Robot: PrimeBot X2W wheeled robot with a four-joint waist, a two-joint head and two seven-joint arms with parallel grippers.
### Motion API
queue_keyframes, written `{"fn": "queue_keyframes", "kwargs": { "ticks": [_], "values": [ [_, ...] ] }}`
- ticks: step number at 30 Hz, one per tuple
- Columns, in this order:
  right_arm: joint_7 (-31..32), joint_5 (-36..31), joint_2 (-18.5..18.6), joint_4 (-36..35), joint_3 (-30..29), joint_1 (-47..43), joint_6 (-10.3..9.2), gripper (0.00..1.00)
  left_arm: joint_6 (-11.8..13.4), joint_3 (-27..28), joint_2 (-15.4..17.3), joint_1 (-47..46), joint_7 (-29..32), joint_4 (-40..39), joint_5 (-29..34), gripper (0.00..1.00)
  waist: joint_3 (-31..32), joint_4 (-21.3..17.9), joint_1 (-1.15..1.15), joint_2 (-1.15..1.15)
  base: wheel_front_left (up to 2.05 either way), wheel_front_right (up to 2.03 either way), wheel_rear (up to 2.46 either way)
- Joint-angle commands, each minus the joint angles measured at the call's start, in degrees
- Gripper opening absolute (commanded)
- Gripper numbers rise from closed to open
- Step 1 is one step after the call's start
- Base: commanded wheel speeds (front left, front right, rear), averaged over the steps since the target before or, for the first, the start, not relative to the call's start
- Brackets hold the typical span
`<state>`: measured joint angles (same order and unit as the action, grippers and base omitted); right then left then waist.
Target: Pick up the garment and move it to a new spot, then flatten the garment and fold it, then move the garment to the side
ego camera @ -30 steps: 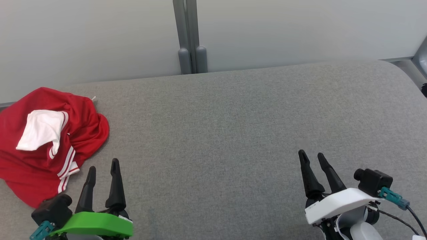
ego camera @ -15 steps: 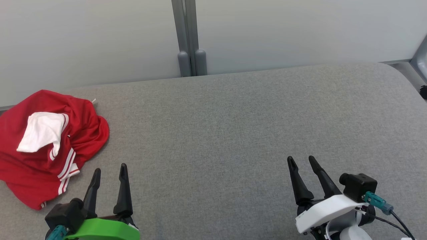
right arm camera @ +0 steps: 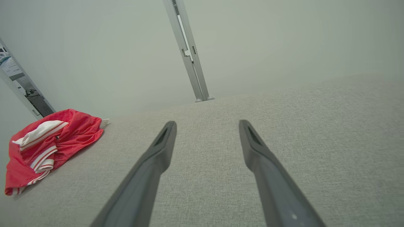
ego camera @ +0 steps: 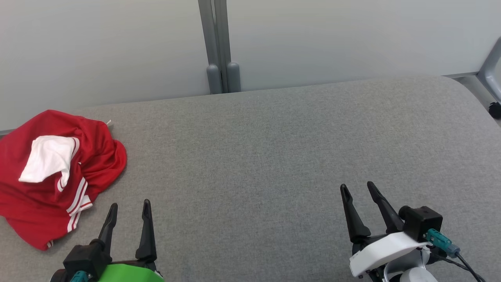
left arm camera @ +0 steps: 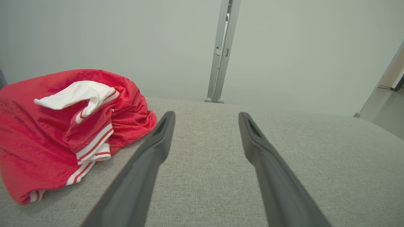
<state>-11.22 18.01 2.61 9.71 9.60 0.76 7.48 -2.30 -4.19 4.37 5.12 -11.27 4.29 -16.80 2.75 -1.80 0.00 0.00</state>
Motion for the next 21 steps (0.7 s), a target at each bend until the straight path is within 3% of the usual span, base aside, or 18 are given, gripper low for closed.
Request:
{"fn": "queue_keyframes", "kwargs": {
  "ticks": [1, 21],
  "values": [
    [-0.69, -1.43, 0.27, -0.47, -0.13, -0.25, 0.01, 1.00, 0.32, 0.13, 0.02, 0.46, -0.65, -0.26, 1.78, 1.00, 0.10, -0.08, 0.00, 0.00, 0.00, 0.00, 0.00],
    [-2.90, -8.96, 0.33, -0.50, -1.26, -1.29, 0.02, 1.00, 0.70, 1.57, -0.69, 1.97, -2.88, -1.34, 10.55, 1.00, 0.80, -0.20, 0.00, 0.00, 0.00, 0.00, 0.00]
  ]
}}
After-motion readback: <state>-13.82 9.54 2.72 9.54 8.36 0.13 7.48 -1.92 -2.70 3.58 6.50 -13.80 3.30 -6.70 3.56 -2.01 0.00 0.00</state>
